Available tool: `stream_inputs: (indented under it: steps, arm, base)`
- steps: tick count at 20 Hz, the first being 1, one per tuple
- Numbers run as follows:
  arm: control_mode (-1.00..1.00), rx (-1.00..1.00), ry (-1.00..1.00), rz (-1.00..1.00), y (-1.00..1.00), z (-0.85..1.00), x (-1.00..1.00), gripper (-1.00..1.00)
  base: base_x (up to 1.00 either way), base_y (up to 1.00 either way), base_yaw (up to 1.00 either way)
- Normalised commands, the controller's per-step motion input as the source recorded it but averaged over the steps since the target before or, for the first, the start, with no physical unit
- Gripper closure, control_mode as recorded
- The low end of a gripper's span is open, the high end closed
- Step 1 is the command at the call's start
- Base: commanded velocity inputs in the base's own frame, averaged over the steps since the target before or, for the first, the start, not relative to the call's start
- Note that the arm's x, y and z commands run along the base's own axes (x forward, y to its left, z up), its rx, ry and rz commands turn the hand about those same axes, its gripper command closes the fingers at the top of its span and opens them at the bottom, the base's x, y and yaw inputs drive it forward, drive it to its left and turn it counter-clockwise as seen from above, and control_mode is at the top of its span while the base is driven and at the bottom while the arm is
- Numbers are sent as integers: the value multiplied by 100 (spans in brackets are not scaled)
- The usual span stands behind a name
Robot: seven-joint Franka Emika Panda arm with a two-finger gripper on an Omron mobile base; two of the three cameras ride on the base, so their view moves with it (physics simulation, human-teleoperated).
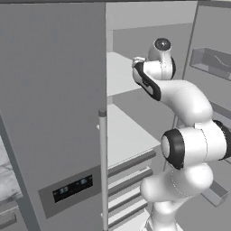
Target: Open the fridge, remove the kiwi, cucumber, and fish, and place them on any counter.
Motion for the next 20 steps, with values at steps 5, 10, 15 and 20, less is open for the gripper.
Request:
stream_inputs:
  steps: [5, 10, 15, 20]
  arm:
    - [-100, 0, 0, 0, 0, -20, 9, 100]
    - [-100, 0, 0, 0, 0, -19, 5, 100]
    - [-100, 0, -14, 0, 0, -10, -43, 100]
    - [-100, 0, -21, 4, 2, 0, -100, 100]
  base:
    - [0, 0, 0]
    - [0, 0, 0]
    - [0, 0, 0]
    - [0, 0, 0]
